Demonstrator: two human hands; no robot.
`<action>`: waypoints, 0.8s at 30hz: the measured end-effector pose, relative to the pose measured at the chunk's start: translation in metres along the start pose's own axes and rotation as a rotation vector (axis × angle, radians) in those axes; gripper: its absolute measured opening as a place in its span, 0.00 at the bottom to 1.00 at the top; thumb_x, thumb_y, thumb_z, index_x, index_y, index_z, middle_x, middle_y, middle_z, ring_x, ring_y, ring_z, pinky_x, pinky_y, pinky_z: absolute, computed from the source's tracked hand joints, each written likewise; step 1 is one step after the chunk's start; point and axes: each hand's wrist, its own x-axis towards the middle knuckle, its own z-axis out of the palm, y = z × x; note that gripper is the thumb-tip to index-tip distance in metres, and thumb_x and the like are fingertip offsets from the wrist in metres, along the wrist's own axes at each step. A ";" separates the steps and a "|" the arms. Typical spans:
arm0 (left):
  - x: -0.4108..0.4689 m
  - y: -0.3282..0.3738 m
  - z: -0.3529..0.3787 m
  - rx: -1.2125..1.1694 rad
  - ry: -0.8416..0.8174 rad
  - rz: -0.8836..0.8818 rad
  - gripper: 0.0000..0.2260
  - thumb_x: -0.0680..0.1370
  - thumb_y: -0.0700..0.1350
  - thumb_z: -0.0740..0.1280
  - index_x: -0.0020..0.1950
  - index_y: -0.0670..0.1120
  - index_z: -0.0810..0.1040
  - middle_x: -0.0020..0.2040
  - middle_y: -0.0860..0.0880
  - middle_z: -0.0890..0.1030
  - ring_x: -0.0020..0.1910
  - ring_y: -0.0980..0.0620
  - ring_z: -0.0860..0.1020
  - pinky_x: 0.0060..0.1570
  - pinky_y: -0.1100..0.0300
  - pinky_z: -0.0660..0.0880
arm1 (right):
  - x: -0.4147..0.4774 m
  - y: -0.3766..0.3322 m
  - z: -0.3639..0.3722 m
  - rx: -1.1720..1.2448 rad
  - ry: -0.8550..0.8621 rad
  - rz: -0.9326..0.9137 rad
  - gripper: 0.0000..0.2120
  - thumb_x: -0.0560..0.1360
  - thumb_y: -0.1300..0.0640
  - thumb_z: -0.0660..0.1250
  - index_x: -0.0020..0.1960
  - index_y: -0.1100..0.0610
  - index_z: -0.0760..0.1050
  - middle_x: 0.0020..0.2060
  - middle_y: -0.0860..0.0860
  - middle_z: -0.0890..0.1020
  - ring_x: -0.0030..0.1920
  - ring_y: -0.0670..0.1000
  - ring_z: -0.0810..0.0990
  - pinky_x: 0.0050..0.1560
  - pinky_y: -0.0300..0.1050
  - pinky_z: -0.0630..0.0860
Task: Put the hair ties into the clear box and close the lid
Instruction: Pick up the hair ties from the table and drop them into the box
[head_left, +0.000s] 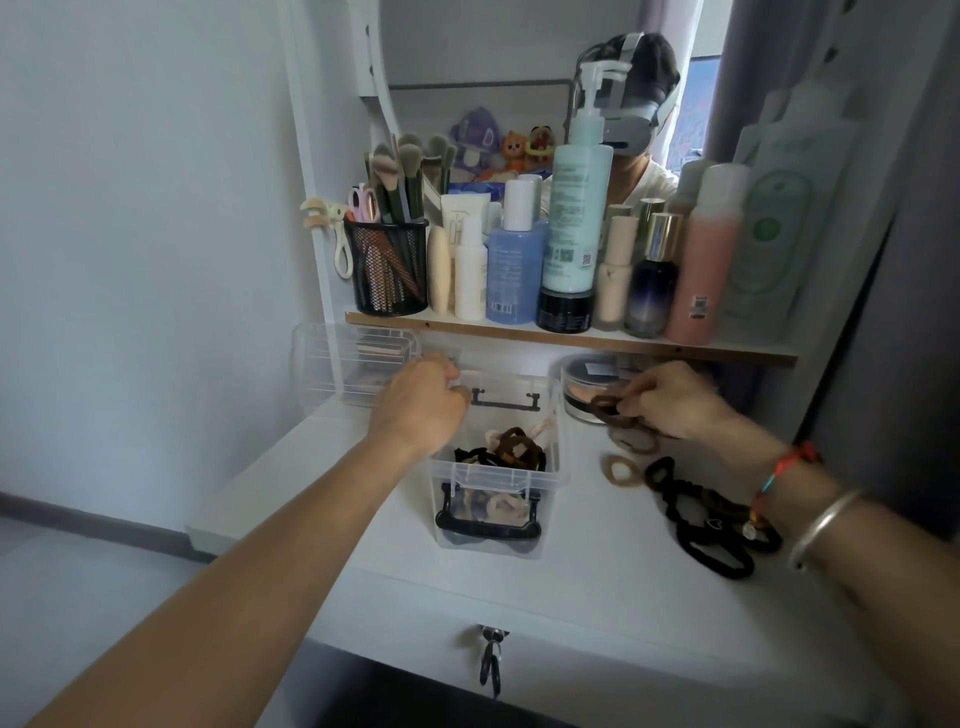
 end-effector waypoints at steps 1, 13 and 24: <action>0.002 0.000 0.001 0.005 0.003 0.002 0.13 0.77 0.40 0.60 0.60 0.40 0.72 0.62 0.39 0.76 0.58 0.39 0.76 0.57 0.43 0.76 | 0.003 0.005 0.000 -0.060 0.040 -0.003 0.07 0.70 0.66 0.67 0.45 0.66 0.82 0.44 0.55 0.83 0.49 0.55 0.80 0.51 0.40 0.75; 0.006 -0.001 0.003 0.008 -0.017 0.005 0.13 0.77 0.40 0.60 0.61 0.40 0.71 0.62 0.39 0.75 0.59 0.39 0.75 0.58 0.43 0.76 | -0.004 0.012 0.022 -0.390 -0.149 -0.111 0.10 0.71 0.58 0.67 0.49 0.63 0.80 0.53 0.58 0.83 0.56 0.57 0.78 0.58 0.45 0.75; -0.004 0.003 0.004 0.024 -0.052 0.013 0.13 0.76 0.39 0.59 0.60 0.41 0.71 0.63 0.39 0.74 0.58 0.37 0.75 0.57 0.43 0.76 | -0.033 -0.059 -0.020 0.203 -0.388 -0.213 0.09 0.68 0.60 0.72 0.46 0.56 0.76 0.35 0.49 0.76 0.34 0.45 0.74 0.34 0.36 0.71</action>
